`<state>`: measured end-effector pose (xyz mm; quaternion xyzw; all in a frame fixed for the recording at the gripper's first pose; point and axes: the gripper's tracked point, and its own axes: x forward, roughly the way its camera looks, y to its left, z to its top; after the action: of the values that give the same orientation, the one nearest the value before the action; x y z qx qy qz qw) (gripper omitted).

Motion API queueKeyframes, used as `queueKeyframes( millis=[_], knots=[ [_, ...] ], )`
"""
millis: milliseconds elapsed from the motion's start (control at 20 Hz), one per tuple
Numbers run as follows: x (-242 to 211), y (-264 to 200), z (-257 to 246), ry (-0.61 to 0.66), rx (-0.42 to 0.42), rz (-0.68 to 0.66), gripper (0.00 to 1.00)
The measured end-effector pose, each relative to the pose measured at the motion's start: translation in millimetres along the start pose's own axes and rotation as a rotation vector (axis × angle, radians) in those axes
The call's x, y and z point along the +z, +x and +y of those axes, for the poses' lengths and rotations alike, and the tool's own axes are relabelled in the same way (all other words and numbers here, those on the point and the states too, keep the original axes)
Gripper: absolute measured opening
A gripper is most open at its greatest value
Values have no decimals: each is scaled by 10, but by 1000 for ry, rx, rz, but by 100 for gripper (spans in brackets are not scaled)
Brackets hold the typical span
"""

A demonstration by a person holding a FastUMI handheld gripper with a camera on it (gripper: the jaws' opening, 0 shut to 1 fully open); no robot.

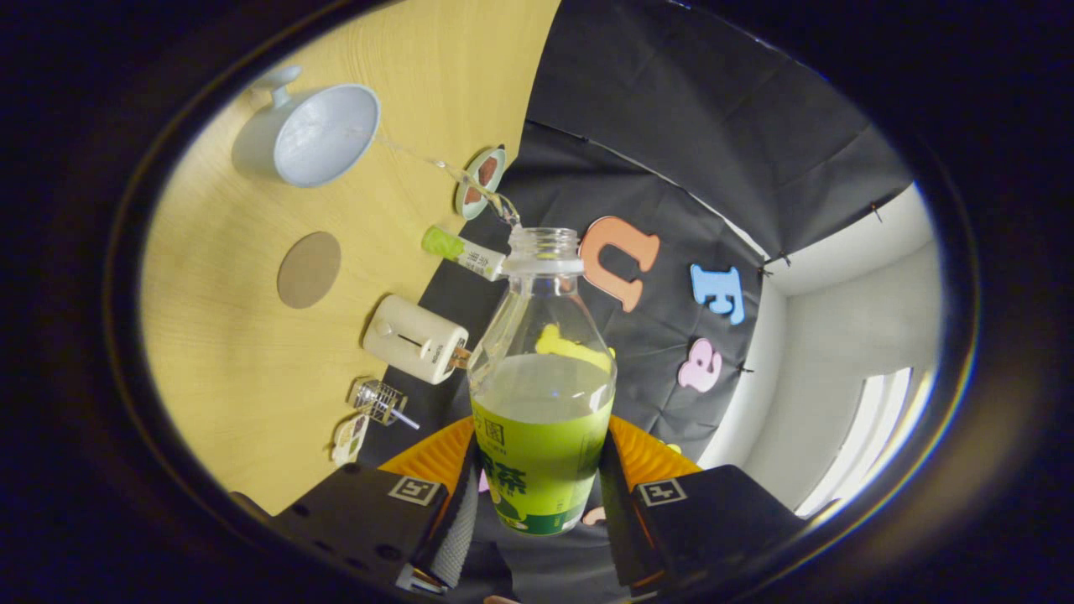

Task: Take the bottle from table, then pour the juice into the cup, finally place the bottle on the coaster

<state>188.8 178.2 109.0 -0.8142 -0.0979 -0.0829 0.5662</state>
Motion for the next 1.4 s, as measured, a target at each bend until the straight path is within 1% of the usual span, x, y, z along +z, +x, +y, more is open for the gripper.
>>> queueKeyframes(
  millis=[550, 1400],
  knots=[
    [-86, 99, -258, -43, -45, 11, 71],
    [-44, 54, -247, -46, -59, 0, 71]
  ],
)
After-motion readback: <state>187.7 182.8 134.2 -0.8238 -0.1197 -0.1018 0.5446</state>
